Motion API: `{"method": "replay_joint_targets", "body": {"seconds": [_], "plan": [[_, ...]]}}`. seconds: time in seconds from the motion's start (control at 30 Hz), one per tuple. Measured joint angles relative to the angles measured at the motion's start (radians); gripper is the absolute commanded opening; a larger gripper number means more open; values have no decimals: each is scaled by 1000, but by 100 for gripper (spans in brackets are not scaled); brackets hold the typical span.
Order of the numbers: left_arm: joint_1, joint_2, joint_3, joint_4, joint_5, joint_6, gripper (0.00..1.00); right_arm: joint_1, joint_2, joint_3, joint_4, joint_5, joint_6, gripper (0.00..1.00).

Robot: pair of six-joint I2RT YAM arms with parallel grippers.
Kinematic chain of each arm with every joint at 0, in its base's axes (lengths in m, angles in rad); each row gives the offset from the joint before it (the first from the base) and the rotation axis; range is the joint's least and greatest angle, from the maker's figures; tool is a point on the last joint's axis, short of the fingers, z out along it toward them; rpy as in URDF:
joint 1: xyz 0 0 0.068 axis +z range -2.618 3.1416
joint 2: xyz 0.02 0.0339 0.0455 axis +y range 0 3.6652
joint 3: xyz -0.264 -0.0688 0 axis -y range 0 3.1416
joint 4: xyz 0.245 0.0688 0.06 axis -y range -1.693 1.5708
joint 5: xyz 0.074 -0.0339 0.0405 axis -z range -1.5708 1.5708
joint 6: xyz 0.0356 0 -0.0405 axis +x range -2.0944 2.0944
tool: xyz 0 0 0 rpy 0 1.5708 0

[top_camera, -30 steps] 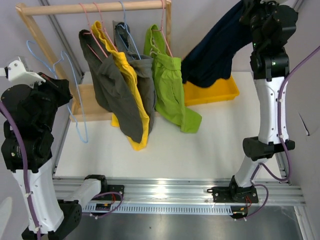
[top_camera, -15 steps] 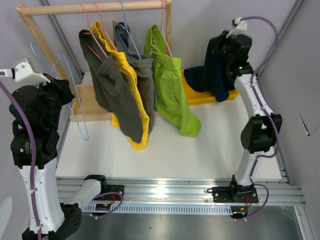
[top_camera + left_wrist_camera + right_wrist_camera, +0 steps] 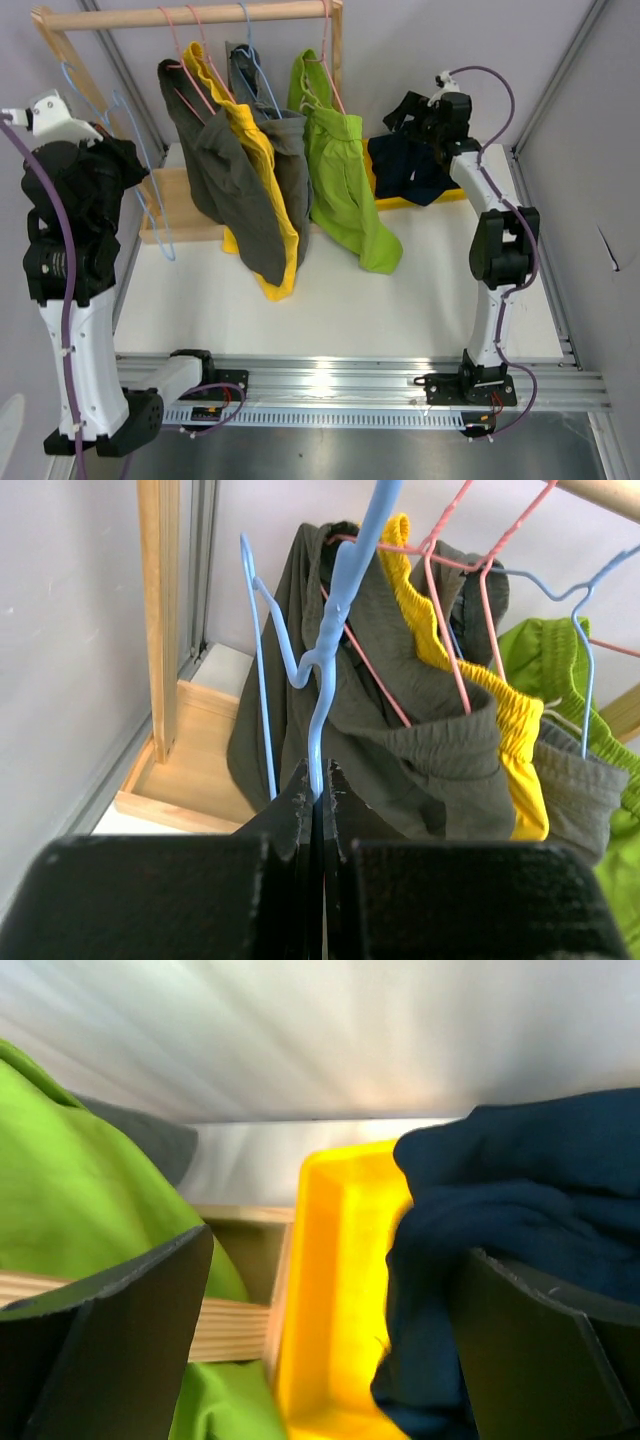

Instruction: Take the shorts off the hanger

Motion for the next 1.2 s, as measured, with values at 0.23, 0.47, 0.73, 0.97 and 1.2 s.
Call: {"method": "replay_joint_targets", "body": {"seconds": [0.23,0.47,0.73,0.97,1.2], "plan": [[0,198,218,-6,-24,60,0,29,-405,-485,24,81,44,99],[22,467,492,-24,-13,108,0,119,-737,-850,54,92,76,99],[69,662,653,-18,3,117,0,224,-857,-1001,61,114,74,99],[105,737,678,30,27,116,0,348,-892,-1051,65,146,65,99],[132,798,713,68,40,111,0,477,-906,-1052,43,203,42,99]]}}
